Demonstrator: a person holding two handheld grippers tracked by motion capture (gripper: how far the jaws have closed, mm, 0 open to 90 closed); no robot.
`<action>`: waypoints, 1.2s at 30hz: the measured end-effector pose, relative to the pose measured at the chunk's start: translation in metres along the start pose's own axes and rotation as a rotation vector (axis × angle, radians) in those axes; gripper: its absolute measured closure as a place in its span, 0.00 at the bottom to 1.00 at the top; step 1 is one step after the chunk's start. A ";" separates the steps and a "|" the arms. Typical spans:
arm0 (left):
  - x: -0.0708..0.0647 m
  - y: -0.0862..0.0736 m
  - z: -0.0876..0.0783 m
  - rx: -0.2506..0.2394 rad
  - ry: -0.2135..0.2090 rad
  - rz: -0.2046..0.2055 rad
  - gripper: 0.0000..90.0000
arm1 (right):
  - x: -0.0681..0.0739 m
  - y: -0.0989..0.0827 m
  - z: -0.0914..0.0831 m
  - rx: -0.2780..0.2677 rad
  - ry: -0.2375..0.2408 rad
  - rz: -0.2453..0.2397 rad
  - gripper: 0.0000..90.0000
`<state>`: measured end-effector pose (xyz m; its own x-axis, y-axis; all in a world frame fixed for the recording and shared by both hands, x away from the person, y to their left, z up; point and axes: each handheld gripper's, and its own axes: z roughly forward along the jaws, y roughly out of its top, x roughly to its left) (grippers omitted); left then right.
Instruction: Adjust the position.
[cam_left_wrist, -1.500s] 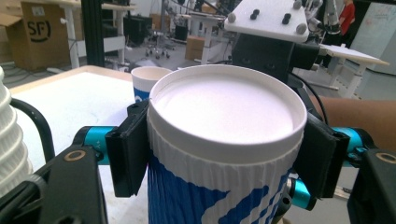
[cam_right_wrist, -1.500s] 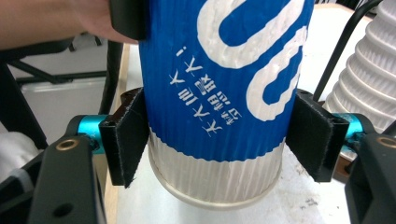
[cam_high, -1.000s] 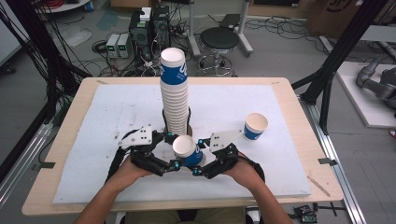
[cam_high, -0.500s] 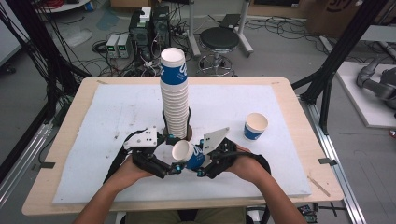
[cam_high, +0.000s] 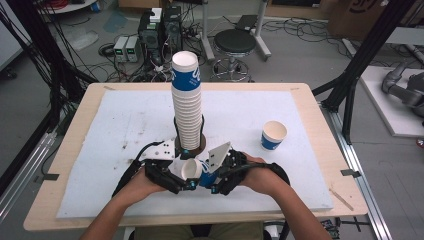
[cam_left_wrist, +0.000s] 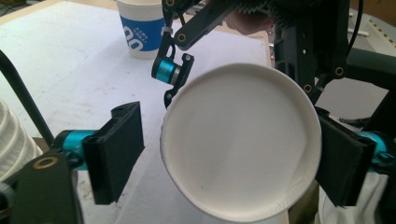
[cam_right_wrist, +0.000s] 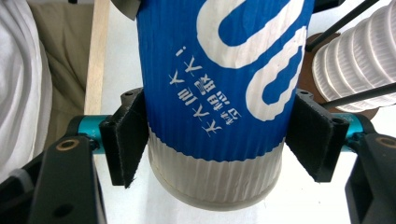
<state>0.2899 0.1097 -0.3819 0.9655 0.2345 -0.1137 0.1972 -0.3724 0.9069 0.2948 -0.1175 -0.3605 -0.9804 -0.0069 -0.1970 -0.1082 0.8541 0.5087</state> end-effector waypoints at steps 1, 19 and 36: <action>0.000 0.000 0.000 0.005 0.000 0.001 0.22 | 0.000 0.001 0.000 0.007 -0.002 -0.010 0.30; 0.004 -0.001 -0.002 0.009 -0.041 0.051 0.32 | 0.000 -0.004 -0.009 -0.065 -0.021 0.027 0.24; 0.011 -0.005 -0.010 -0.086 -0.030 0.052 0.32 | -0.003 -0.040 -0.036 -0.480 -0.063 0.239 0.23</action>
<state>0.2982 0.1235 -0.3840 0.9790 0.1890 -0.0764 0.1324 -0.3043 0.9433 0.2963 -0.1705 -0.3497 -0.9767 0.2024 -0.0708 0.0396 0.4944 0.8683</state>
